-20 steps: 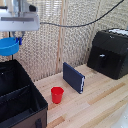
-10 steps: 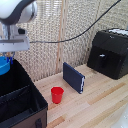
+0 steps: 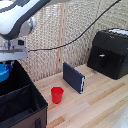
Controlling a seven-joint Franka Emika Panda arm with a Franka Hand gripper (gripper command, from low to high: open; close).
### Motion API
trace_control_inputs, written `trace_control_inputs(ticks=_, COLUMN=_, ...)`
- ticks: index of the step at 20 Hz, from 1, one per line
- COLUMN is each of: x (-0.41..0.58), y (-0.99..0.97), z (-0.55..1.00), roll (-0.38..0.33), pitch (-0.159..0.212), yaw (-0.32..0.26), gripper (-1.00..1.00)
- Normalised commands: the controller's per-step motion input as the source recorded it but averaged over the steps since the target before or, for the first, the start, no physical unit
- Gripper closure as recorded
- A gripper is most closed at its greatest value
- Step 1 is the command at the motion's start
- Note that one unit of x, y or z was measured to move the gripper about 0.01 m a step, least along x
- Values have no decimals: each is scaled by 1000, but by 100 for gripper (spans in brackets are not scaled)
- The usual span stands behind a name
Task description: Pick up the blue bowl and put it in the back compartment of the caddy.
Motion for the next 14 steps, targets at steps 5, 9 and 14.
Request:
trace_control_inputs(ticks=5, x=180, y=-161, z=955, roll=16, pitch=9, yaw=10, gripper=-100)
trace_control_inputs(ticks=9, x=279, y=-219, z=857, roll=-28, pitch=-95, yaw=98, gripper=-100)
trace_control_inputs(ticks=14, x=237, y=-106, z=432, roll=-64, pitch=-134, yaw=148, gripper=-100)
